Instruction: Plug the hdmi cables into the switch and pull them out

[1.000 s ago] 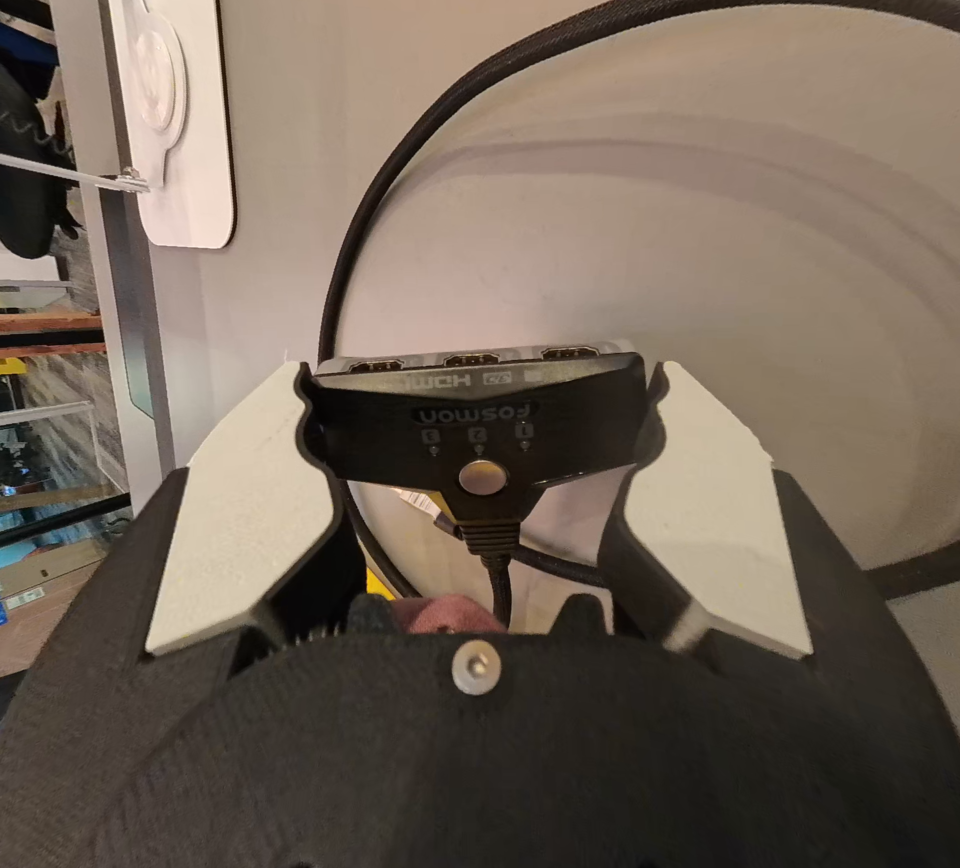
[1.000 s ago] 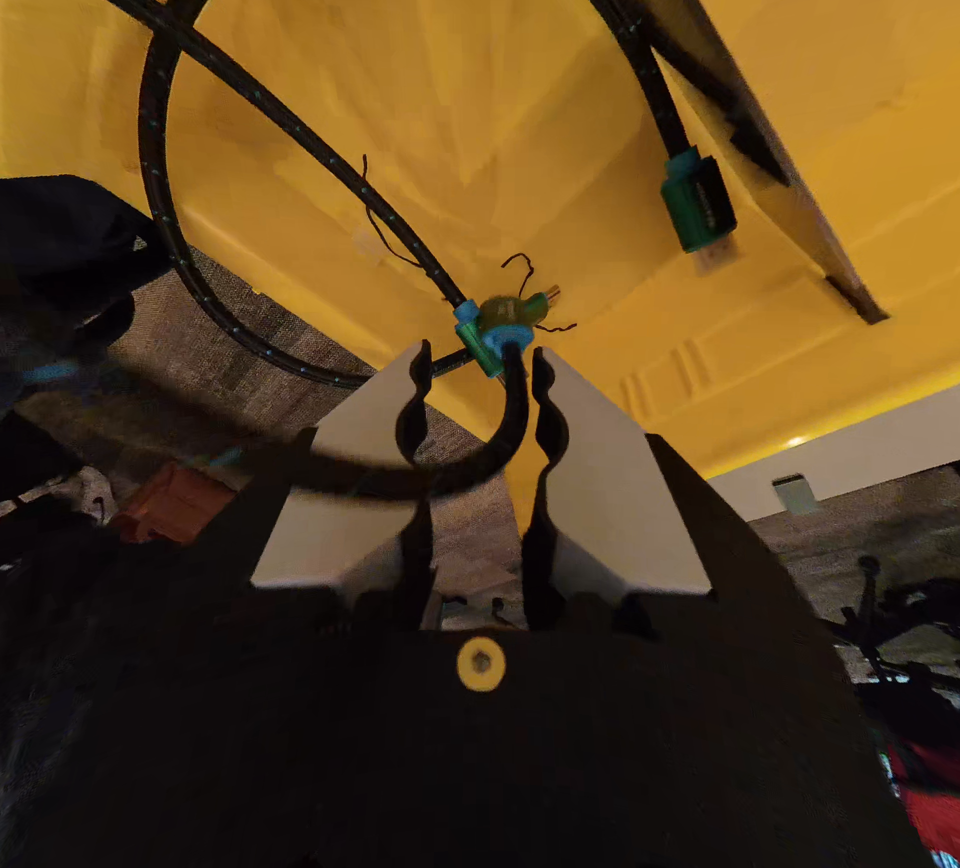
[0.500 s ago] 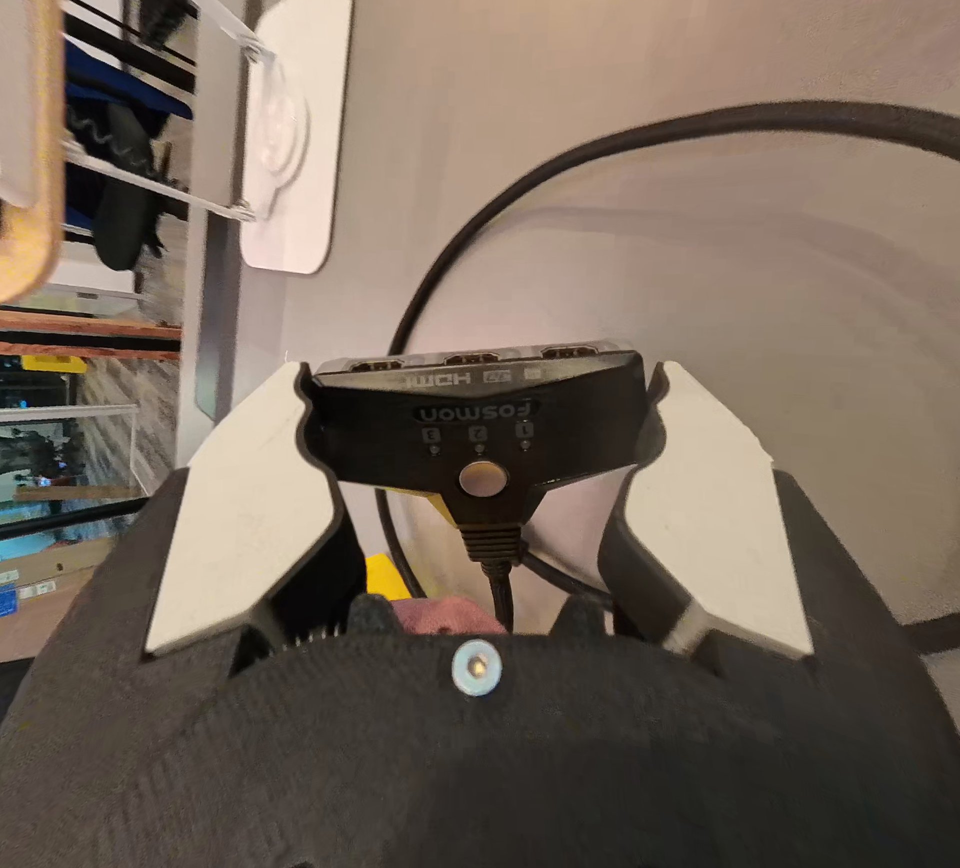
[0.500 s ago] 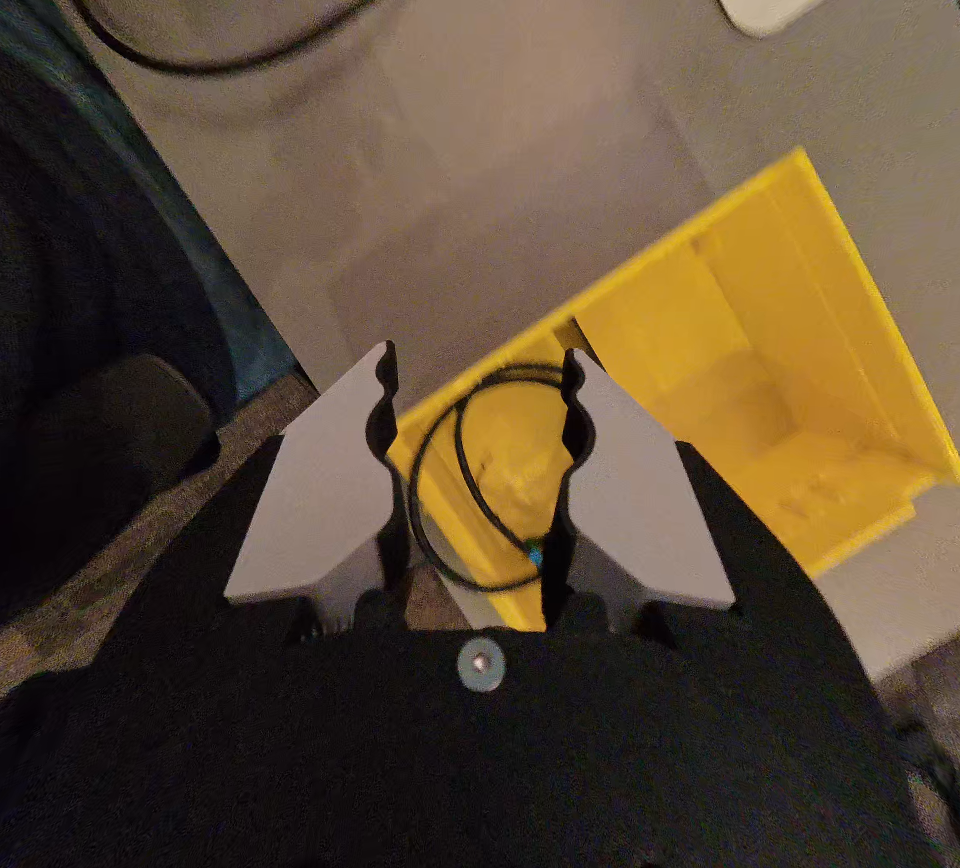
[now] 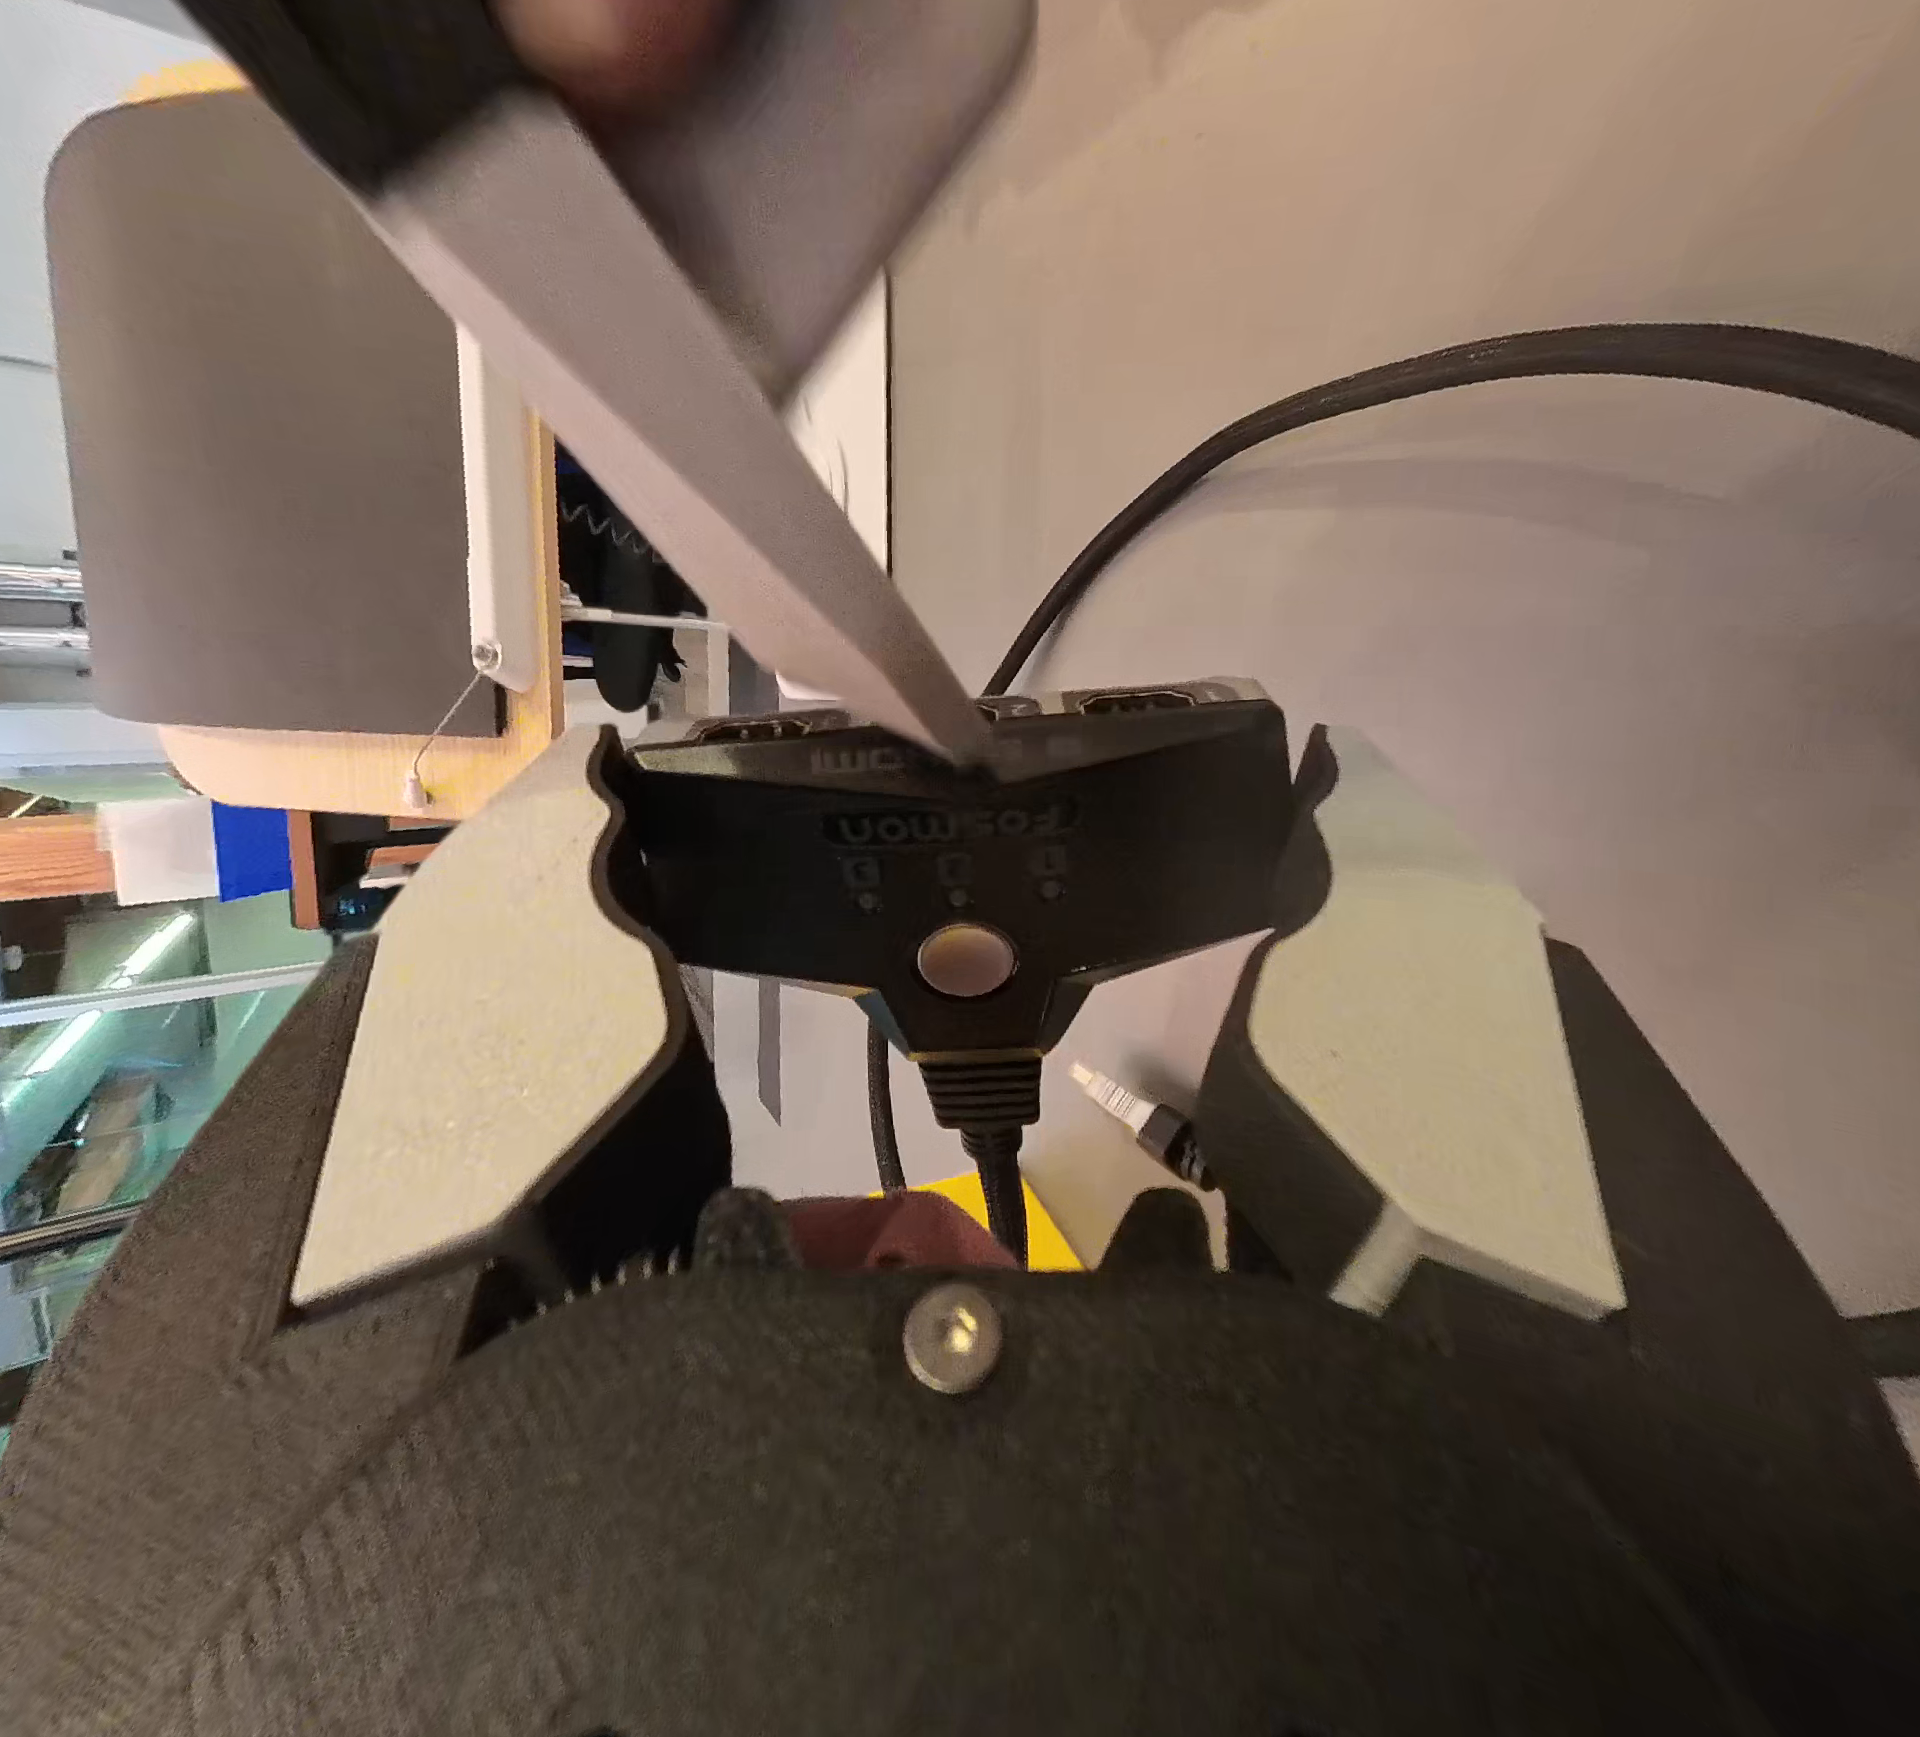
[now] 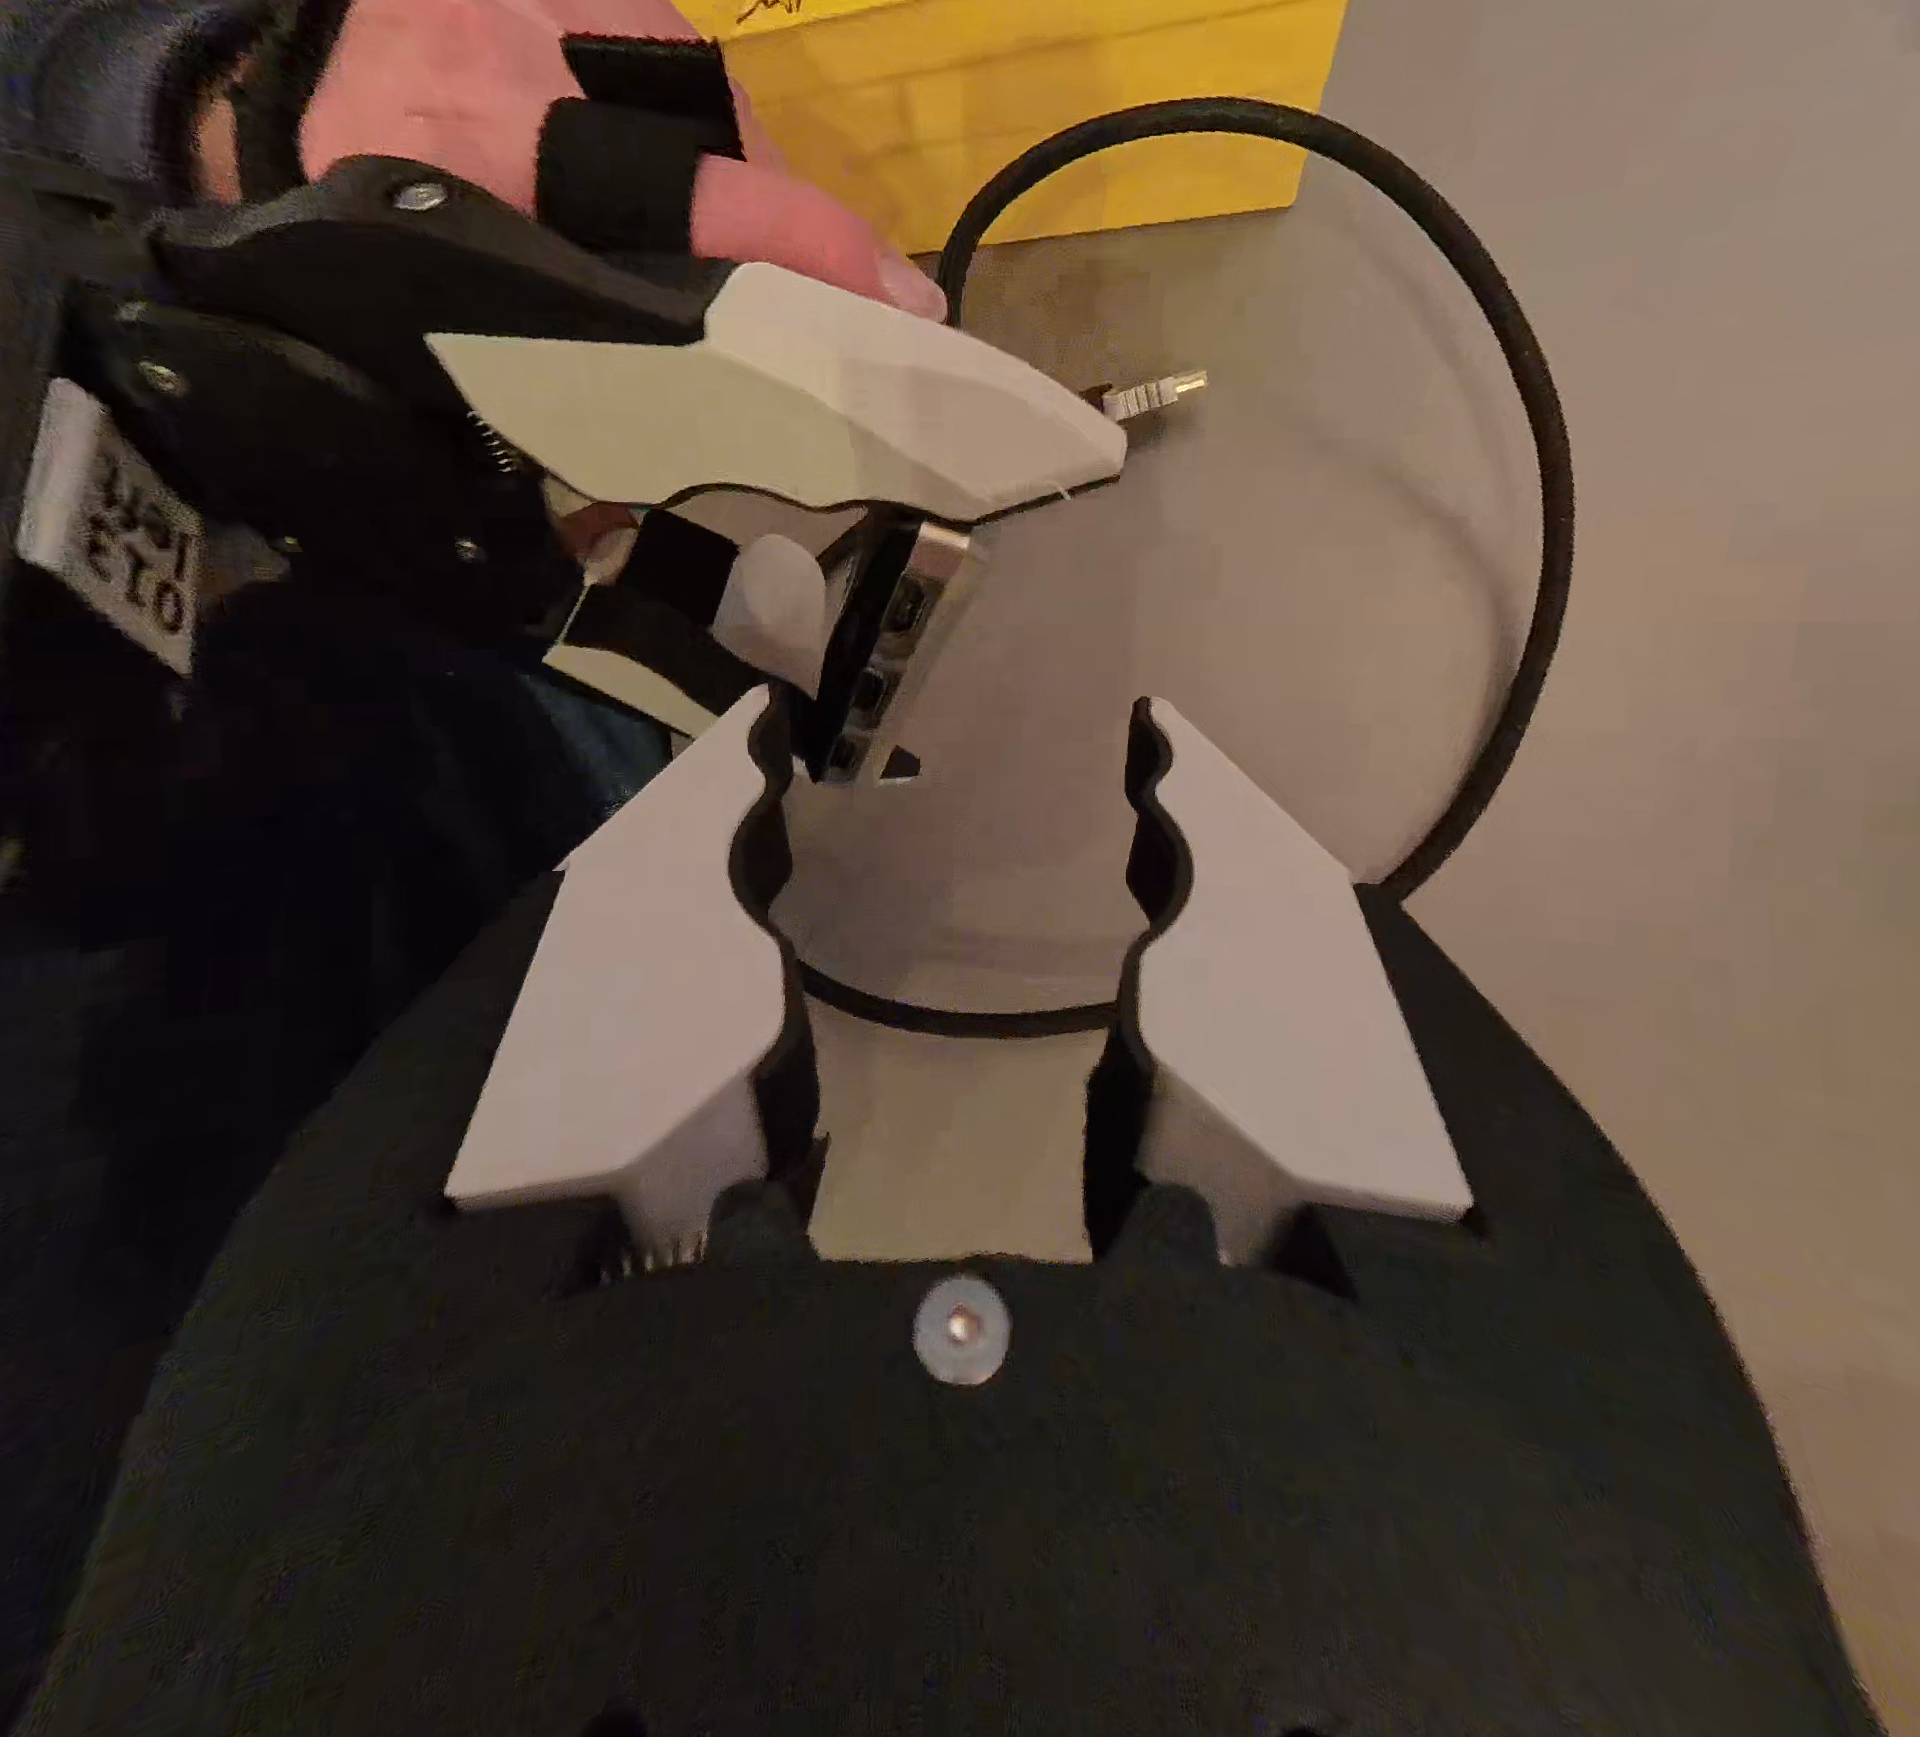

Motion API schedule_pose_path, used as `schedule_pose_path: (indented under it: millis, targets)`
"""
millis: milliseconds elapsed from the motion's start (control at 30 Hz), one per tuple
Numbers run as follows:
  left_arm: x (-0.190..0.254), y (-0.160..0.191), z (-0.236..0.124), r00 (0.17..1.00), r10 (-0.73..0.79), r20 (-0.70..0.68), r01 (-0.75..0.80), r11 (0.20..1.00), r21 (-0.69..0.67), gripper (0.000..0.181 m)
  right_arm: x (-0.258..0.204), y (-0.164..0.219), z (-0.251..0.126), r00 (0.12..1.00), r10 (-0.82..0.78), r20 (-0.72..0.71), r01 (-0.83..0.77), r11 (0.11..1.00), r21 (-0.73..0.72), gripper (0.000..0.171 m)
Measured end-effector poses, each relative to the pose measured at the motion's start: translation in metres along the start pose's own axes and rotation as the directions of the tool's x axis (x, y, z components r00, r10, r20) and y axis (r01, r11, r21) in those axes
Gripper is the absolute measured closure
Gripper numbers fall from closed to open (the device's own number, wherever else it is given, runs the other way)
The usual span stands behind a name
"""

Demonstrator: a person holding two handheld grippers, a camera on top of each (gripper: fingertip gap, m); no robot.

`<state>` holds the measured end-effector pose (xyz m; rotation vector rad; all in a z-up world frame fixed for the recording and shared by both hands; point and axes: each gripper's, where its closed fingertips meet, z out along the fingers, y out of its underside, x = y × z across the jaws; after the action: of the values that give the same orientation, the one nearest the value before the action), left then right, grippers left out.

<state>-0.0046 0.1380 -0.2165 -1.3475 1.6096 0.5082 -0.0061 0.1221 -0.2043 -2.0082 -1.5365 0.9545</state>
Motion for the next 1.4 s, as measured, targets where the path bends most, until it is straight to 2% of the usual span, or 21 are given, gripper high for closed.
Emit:
schedule_pose_path:
  millis: [67, 133, 167, 300, 433, 600, 700, 867, 933, 1000, 1067, 1233, 1300, 1400]
  targets:
    - [0.002, -0.003, -0.001, 1.0, -0.003, -0.002, 0.003, 1.0, 0.01, 0.065, -0.005, -0.001, 0.016, 0.998, 0.012, 0.069, -0.012, 1.0, 0.0, 0.113]
    - [0.005, -0.001, 0.001, 1.0, 0.009, -0.002, -0.009, 1.0, -0.004, 0.065, -0.017, -0.005, 0.023, 0.986, 0.022, 0.168, -0.026, 0.999, 0.025, 0.142]
    - [0.006, 0.003, 0.002, 1.0, 0.016, -0.004, -0.016, 1.0, -0.017, 0.065, -0.017, -0.004, 0.026, 0.985, 0.014, 0.174, -0.018, 1.0, 0.024, 0.146]
    - [0.014, 0.006, 0.002, 0.998, 0.009, -0.055, -0.009, 1.0, -0.012, 0.064, -0.018, -0.002, 0.031, 0.976, 0.043, 0.212, -0.053, 0.998, 0.04, 0.147]
    - [0.009, 0.02, -0.009, 0.993, -0.054, -0.105, 0.05, 0.998, -0.044, 0.062, -0.003, 0.003, 0.024, 0.976, 0.107, 0.188, -0.124, 0.989, 0.079, 0.151]
    - [0.025, 0.028, -0.033, 0.916, -0.247, -0.315, 0.236, 0.969, -0.074, 0.052, 0.005, 0.003, 0.006, 0.97, 0.153, 0.191, -0.18, 0.975, 0.132, 0.151]
    - [0.046, 0.027, -0.043, 0.886, -0.253, -0.389, 0.231, 0.967, -0.104, 0.05, 0.003, 0.01, 0.003, 0.966, 0.164, 0.2, -0.189, 0.975, 0.114, 0.151]
    - [0.089, 0.04, -0.036, 0.891, -0.178, -0.419, 0.118, 0.979, -0.164, 0.061, -0.003, 0.025, -0.005, 0.958, 0.181, 0.225, -0.2, 0.978, 0.064, 0.151]
    - [0.101, 0.045, -0.032, 0.888, -0.156, -0.432, 0.085, 0.98, -0.179, 0.064, -0.007, 0.041, -0.006, 0.948, 0.203, 0.246, -0.207, 0.978, -0.007, 0.151]
    - [0.106, 0.042, -0.03, 0.88, -0.168, -0.444, 0.106, 0.981, -0.163, 0.075, -0.006, 0.058, -0.005, 0.941, 0.234, 0.244, -0.22, 0.972, -0.084, 0.151]
    - [0.11, 0.039, -0.028, 0.873, -0.173, -0.456, 0.115, 0.982, -0.153, 0.078, -0.003, 0.072, -0.003, 0.934, 0.27, 0.232, -0.242, 0.96, -0.14, 0.151]
    - [0.105, 0.038, -0.029, 0.886, -0.17, -0.432, 0.115, 0.982, -0.15, 0.083, 0.021, 0.104, 0.005, 0.956, 0.285, 0.072, -0.256, 0.928, -0.272, 0.143]
    - [0.096, 0.036, -0.032, 0.895, -0.187, -0.405, 0.139, 0.98, -0.146, 0.094, 0.025, 0.104, 0.004, 0.965, 0.261, 0.034, -0.242, 0.929, -0.279, 0.127]
    - [0.074, 0.041, -0.041, 0.918, -0.207, -0.338, 0.166, 0.975, -0.147, 0.115, 0.027, 0.099, 0.0, 0.971, 0.237, 0.017, -0.225, 0.941, -0.253, 0.125]
